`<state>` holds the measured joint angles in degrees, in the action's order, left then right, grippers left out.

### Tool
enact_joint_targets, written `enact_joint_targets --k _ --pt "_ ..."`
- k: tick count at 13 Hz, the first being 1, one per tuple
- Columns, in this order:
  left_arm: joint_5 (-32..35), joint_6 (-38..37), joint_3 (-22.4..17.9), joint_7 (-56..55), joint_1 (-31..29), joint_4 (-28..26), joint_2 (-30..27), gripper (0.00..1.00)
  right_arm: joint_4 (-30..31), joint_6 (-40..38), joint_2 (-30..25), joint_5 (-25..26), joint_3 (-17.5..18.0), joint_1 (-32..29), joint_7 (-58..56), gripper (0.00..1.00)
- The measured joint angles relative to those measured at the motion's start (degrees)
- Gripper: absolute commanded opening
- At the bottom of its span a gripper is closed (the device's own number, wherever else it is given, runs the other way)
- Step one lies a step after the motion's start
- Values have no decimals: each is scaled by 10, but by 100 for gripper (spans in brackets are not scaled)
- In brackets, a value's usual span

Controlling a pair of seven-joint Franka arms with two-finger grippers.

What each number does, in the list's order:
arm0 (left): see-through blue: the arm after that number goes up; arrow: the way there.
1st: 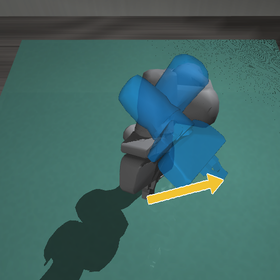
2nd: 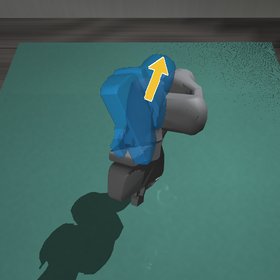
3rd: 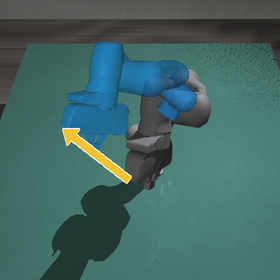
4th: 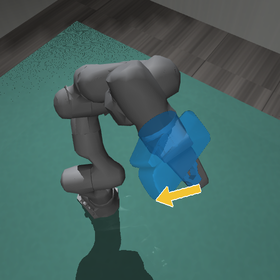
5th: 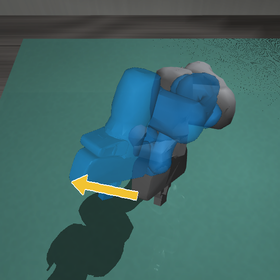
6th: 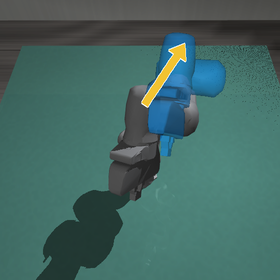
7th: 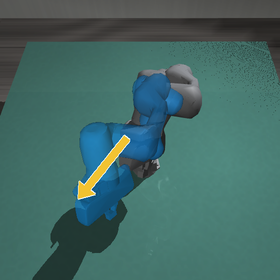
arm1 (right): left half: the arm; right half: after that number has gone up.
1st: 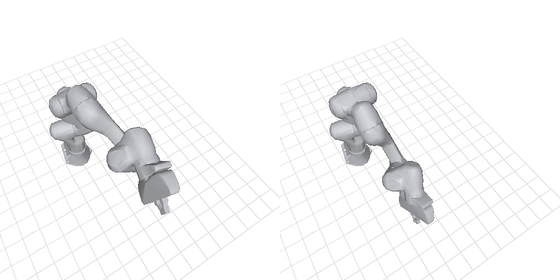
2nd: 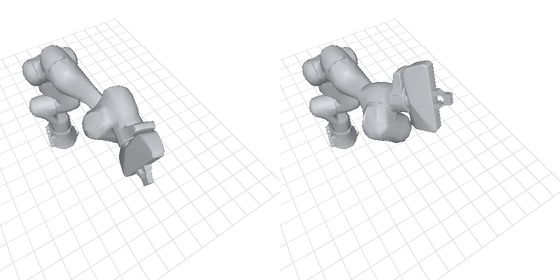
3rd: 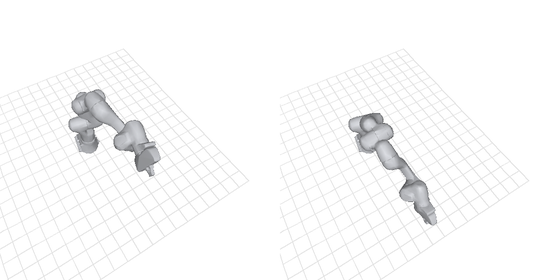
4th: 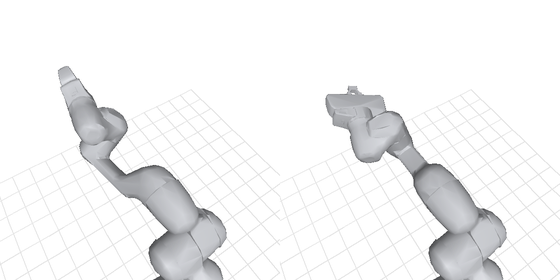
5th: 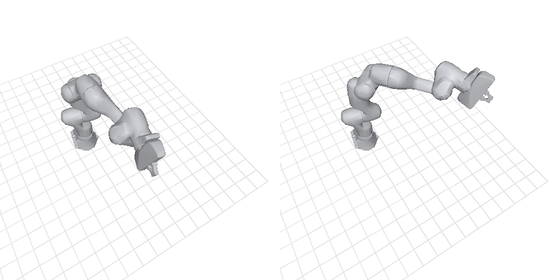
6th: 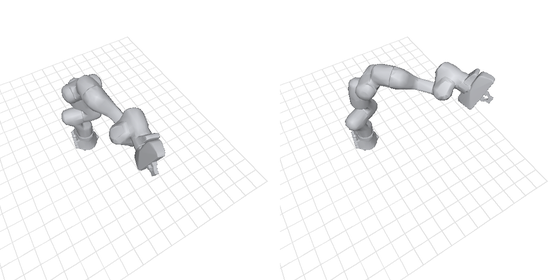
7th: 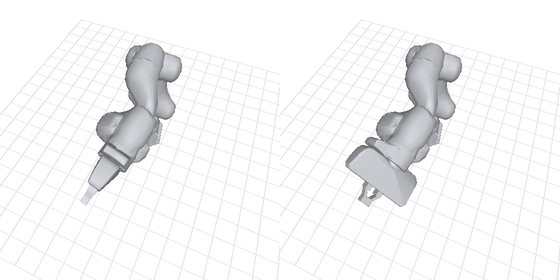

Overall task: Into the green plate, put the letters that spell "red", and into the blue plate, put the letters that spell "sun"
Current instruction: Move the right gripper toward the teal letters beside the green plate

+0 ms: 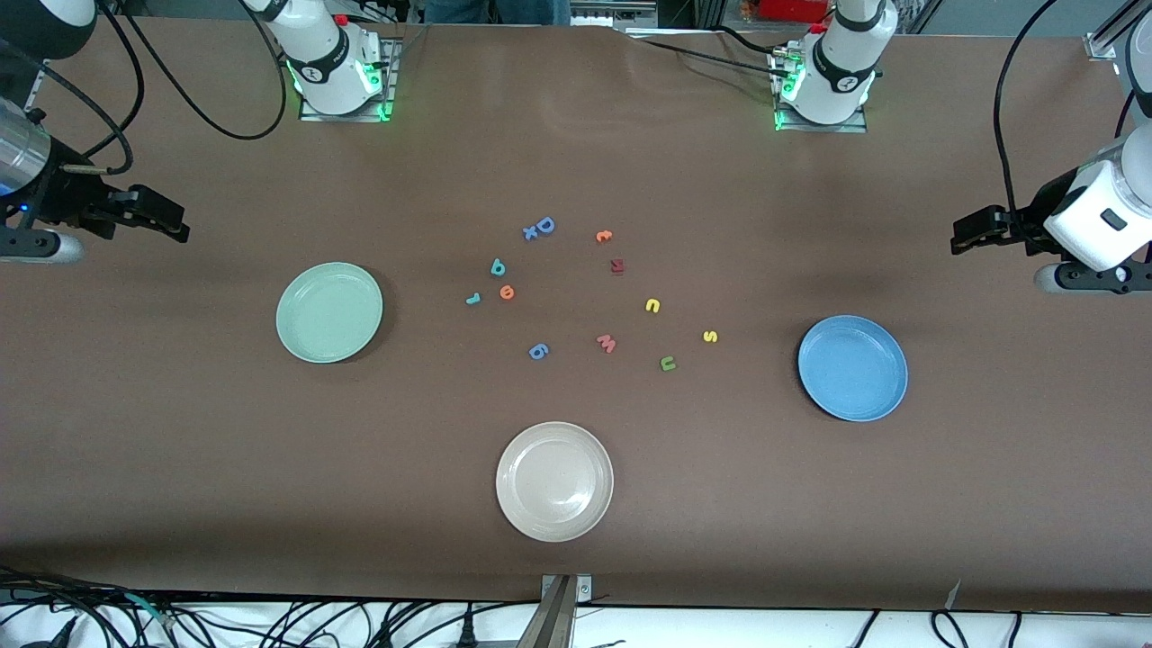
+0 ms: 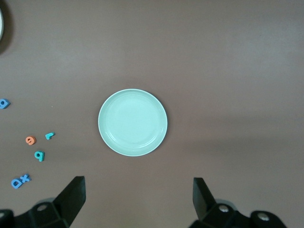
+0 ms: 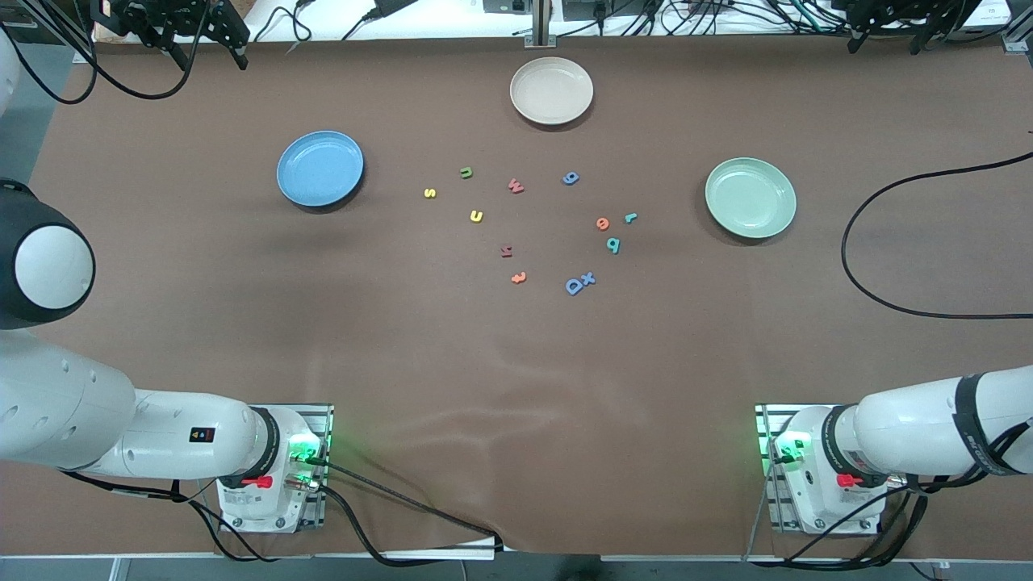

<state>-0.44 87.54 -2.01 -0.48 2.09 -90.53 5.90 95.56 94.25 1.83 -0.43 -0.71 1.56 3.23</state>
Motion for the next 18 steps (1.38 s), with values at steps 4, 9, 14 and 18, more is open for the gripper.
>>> enact_joint_targets --k 4,9,14,18 --pt "0 0 0 0 0 1 0 100 0 -7 25 0 9 5 0 100" --pt "0 0 0 0 0 1 0 100 6 0 58 0 16 61 132 100" --pt "0 0 0 0 0 1 0 100 75 110 79 1 19 175 400 99" --pt "0 0 -1 0 -1 1 1 100 106 185 126 1 20 243 618 99"
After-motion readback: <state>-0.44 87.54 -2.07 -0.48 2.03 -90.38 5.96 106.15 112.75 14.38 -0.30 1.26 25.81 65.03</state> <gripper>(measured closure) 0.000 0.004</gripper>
